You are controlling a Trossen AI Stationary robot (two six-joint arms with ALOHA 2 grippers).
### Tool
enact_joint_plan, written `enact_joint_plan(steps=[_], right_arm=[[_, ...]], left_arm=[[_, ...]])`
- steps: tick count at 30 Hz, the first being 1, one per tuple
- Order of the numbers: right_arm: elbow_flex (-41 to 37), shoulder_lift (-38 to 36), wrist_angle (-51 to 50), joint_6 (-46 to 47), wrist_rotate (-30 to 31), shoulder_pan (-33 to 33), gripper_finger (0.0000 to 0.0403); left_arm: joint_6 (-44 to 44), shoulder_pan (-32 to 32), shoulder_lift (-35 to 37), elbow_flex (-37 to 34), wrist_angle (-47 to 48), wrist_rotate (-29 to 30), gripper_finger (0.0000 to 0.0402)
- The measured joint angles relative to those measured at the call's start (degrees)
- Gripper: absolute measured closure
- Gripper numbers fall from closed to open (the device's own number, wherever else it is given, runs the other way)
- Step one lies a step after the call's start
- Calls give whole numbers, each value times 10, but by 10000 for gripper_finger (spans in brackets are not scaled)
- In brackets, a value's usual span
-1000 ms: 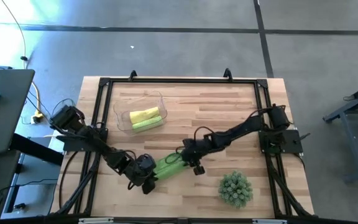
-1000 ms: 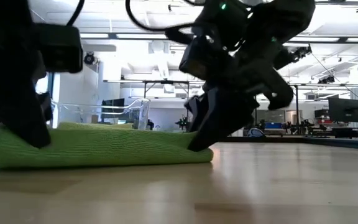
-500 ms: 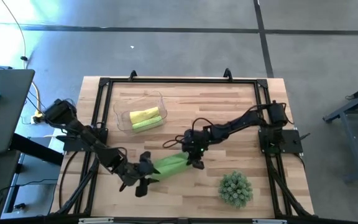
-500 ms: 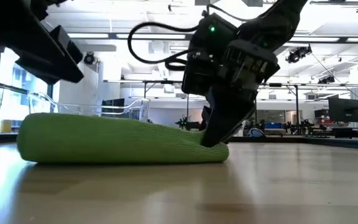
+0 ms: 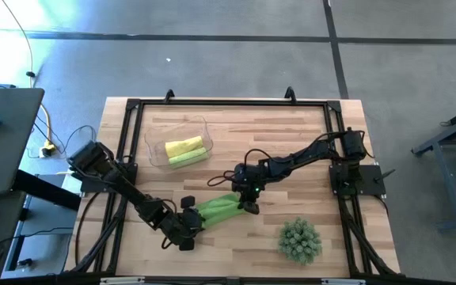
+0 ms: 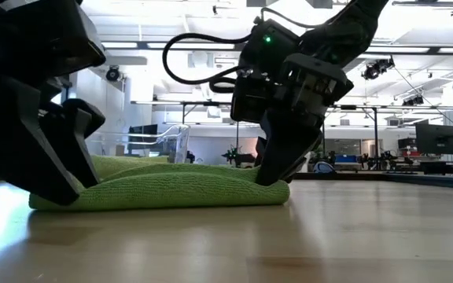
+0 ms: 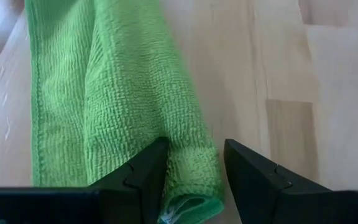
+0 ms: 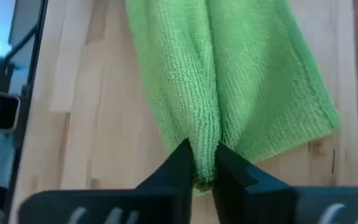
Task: Roll microfiber towels into tight, uniform cylinder then place into a basket
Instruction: Roll the green towel
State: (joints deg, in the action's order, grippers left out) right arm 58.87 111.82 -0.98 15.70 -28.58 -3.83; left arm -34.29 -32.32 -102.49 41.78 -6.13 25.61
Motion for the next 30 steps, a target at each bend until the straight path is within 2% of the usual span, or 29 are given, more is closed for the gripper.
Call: enact_joint_plan(steps=[6, 10, 13, 16, 19, 22, 25, 30], right_arm=[[0, -27, -11, -57, 2, 4, 297], [0, -73, -50, -74, 9, 9, 266], [0, -116, -86, -106, 55, -2, 259], [0, -149, -100, -166, 133, -36, 259], [-9, -157, -66, -268, 223, -89, 259], [-25, -141, -2, -358, 289, -135, 259], [-28, -116, 41, -380, 323, -160, 258], [-28, -64, 59, -373, 332, -166, 243]], left_arm=[[-99, 0, -15, 1, -1, -6, 249], [-134, 0, -13, 1, 0, -13, 249], [-142, 0, -12, 0, -4, -14, 249], [-158, 0, -12, 0, -4, -15, 249], [-166, 1, -12, 0, -4, -15, 249], [-166, 2, -12, -1, -7, -9, 249], [-167, 2, -13, -1, -7, -8, 249], [-168, 2, -13, -1, -8, -4, 249]])
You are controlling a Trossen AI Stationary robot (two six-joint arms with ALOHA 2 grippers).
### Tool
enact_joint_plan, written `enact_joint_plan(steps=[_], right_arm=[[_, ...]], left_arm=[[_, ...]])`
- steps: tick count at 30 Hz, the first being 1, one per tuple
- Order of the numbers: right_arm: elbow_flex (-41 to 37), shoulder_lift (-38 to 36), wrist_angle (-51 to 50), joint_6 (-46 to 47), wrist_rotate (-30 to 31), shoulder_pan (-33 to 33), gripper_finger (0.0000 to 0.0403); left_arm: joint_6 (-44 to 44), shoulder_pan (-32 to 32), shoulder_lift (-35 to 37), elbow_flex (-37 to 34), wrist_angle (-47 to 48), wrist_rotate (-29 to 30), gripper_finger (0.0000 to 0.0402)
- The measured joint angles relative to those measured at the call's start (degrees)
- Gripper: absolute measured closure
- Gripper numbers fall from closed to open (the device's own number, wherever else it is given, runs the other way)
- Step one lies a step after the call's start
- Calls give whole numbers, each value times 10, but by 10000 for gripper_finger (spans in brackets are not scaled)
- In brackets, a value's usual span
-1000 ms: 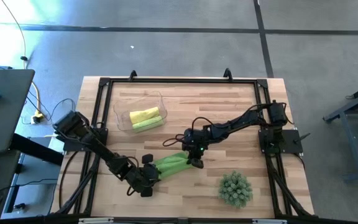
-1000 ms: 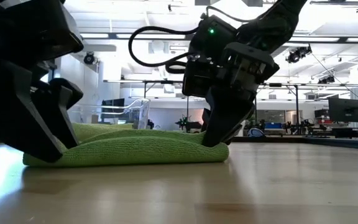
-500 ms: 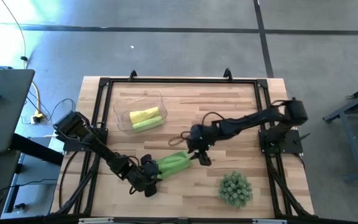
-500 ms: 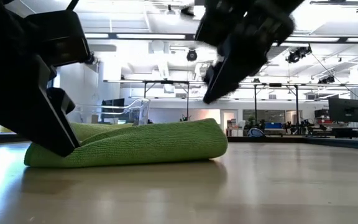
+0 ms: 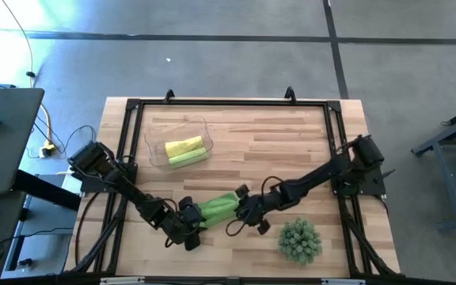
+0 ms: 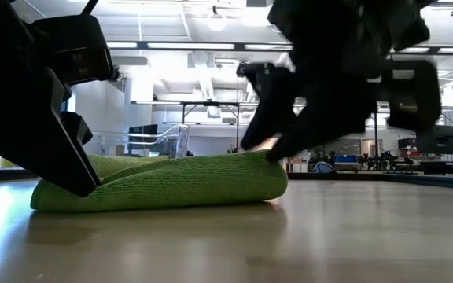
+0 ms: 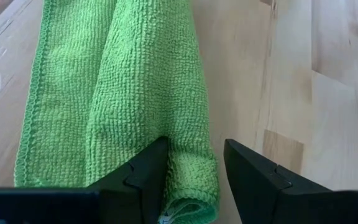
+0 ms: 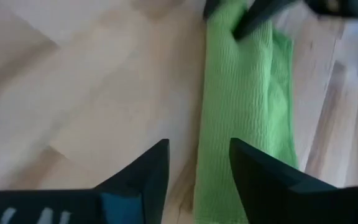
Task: Roll microfiber towels into tight, uniform cylinder then place into a basket
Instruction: Roll the green towel
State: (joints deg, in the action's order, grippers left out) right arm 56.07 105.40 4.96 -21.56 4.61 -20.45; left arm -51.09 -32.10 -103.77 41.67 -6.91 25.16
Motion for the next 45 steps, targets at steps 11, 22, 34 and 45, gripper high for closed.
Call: enact_joint_plan(steps=[11, 22, 34, 45], right_arm=[[0, 45, 16, 24, 82, 17, 202], [4, 81, -5, 194, -26, 71, 259], [3, 83, -4, 360, -185, 125, 372], [2, 85, -6, 451, -266, 153, 375]], left_arm=[[-14, -1, 0, -1, -4, 5, 249], [56, -1, 51, -4, 8, -7, 249], [177, -3, 96, -3, 5, 5, 249], [211, 6, 69, -1, 32, 78, 249]])
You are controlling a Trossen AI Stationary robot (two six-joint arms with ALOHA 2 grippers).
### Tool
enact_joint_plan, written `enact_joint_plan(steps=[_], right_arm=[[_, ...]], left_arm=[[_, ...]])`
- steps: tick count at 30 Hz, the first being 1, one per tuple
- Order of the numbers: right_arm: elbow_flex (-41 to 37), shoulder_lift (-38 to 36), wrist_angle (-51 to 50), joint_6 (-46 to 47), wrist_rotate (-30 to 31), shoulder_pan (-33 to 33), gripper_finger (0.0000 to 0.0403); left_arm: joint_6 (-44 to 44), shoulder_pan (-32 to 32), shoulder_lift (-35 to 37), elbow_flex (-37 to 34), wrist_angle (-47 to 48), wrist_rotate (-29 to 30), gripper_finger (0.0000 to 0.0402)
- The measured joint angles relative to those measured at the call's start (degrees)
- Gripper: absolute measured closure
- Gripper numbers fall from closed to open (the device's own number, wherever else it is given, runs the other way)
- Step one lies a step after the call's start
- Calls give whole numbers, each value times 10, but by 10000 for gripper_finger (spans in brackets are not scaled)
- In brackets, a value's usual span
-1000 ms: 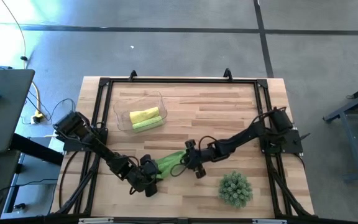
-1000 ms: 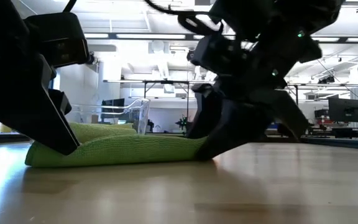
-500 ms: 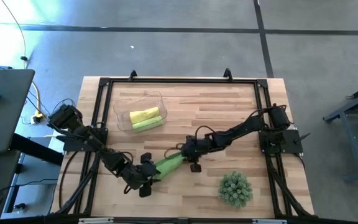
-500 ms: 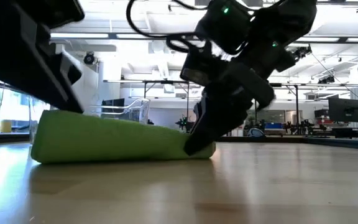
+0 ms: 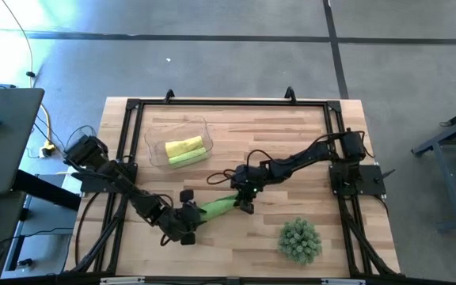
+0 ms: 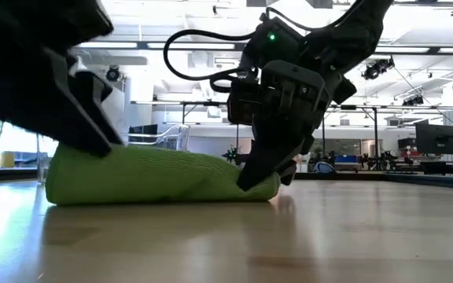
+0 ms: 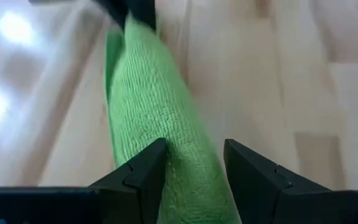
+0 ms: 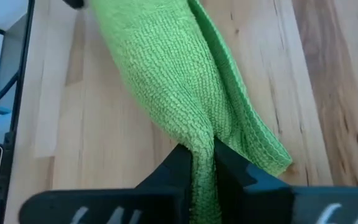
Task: Roll microfiber towels into tight, uniform cylinder then place into a basket
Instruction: Roll the green towel
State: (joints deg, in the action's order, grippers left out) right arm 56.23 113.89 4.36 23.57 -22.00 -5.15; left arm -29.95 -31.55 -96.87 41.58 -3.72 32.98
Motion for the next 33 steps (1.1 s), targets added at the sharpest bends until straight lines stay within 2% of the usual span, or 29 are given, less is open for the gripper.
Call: enact_joint_plan(steps=[5, 10, 15, 20, 23, 27, 30, 33], right_arm=[[-1, 0, 5, 0, -9, 0, 375], [-1, -1, 6, -48, -14, 0, 365], [-3, -40, -33, -102, -21, -2, 299], [-4, -123, -109, -180, -9, 2, 238], [-4, -162, -133, -248, 39, -25, 226], [-3, -177, -113, -387, 148, -102, 232], [-3, -155, -75, -470, 238, -151, 246], [-2, -120, -27, -493, 323, -177, 259]], left_arm=[[-102, 14, -34, 1, 27, -44, 254], [-190, 23, -49, 3, 49, -62, 298], [-220, 24, -49, 3, 55, -82, 352], [-241, 24, -48, 4, 60, -94, 372], [-254, 25, -48, 3, 61, -94, 370], [-254, 34, -48, 3, 59, -103, 367], [-254, 39, -46, 3, 59, -111, 367], [-255, 42, -45, 3, 59, -114, 368]])
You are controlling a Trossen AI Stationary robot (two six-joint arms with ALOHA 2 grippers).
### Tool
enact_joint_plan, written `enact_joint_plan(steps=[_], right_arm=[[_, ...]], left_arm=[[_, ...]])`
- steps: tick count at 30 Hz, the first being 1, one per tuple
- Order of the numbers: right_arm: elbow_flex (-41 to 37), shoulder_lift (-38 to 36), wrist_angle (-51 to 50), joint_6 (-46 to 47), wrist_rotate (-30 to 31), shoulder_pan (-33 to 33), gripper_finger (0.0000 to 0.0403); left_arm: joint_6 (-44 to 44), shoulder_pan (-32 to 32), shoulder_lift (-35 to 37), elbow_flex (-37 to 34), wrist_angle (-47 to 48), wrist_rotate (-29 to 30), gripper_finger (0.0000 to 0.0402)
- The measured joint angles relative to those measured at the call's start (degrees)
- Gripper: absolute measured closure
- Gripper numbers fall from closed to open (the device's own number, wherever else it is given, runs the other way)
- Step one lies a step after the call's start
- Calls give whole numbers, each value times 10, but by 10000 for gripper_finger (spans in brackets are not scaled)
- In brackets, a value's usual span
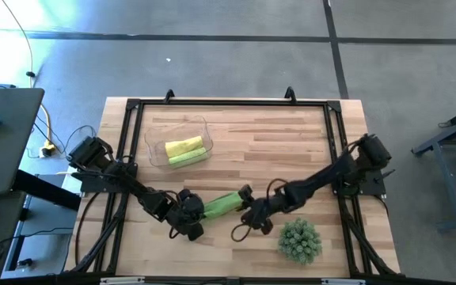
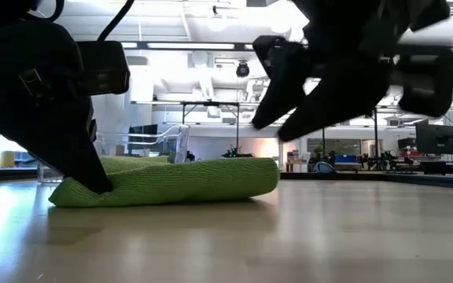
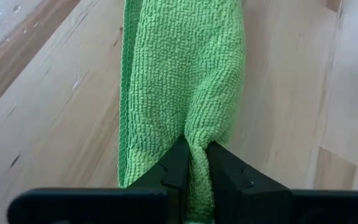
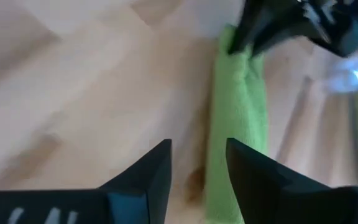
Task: Roll microfiber towels into tight, uniform cylinder then place into a basket
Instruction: Roll the green towel
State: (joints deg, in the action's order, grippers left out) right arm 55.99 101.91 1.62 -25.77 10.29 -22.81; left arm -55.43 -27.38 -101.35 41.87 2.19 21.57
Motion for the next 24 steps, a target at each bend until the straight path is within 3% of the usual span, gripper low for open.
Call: enact_joint_plan(steps=[7, 11, 19, 24], right_arm=[[1, 72, 42, 2, 106, -2, 267], [1, 89, 49, 5, 112, 13, 263], [2, 77, 67, 12, 114, 17, 216], [2, 62, 76, -1, 124, 1, 215]], left_arm=[[-1, 1, 11, -2, 0, -17, 365], [-1, 0, 12, -3, -5, -20, 365], [1, 0, 13, -3, -8, -42, 364], [1, 0, 13, -3, -7, -43, 364]])
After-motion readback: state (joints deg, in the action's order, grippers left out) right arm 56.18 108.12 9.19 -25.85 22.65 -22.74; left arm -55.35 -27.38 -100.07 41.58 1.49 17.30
